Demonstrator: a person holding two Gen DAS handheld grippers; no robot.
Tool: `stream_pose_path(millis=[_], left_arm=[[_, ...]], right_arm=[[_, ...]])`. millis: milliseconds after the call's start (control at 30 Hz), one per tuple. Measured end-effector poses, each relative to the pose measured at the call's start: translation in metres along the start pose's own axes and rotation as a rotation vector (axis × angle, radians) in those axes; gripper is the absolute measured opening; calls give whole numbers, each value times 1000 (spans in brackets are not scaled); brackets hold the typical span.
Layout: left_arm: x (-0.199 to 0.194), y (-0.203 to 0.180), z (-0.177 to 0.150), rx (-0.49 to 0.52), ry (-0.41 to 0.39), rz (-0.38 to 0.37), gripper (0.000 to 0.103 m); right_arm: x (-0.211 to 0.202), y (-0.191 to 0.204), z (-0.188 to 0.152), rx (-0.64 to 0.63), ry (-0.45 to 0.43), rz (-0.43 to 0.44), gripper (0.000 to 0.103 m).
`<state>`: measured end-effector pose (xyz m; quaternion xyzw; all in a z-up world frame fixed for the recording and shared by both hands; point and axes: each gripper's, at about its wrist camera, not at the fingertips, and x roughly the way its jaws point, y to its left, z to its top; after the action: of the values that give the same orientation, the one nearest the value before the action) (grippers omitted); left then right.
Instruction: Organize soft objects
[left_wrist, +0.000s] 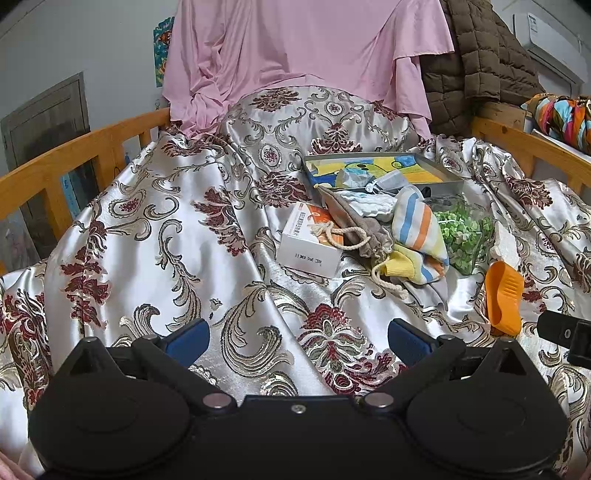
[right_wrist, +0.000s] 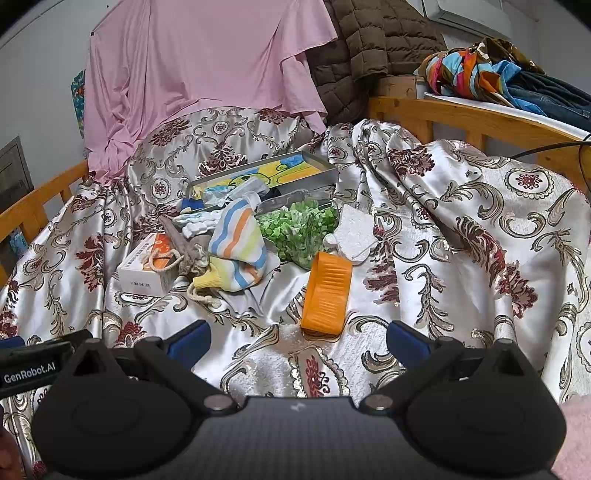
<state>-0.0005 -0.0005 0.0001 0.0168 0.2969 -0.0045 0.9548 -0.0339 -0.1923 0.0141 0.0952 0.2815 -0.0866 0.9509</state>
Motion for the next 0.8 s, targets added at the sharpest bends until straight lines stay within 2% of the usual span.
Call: stream_pose_path(millis=[200,367,533,600,667,800], left_arm=[[13,2,6,0,21,-19,102],[27,-1,22,47,-24,-77,102],[47,-16,46,142,-101,-164,102],[60,-21,57,170,-111,-222,102],[74,-28,65,199,-117,-287,102],[110,-47,79,248,-111,-357,102]], right_arm=[[1,-2,6,8,-9,-6,103],[8,-7,14,-11,-42,3,103],[28,-14,33,-44,-63,13,103],[40,-19,42,-53,-61,28,103],[55,-27,51,-41,-52,83,103],[91,-38,62,-59,-15,107,103]])
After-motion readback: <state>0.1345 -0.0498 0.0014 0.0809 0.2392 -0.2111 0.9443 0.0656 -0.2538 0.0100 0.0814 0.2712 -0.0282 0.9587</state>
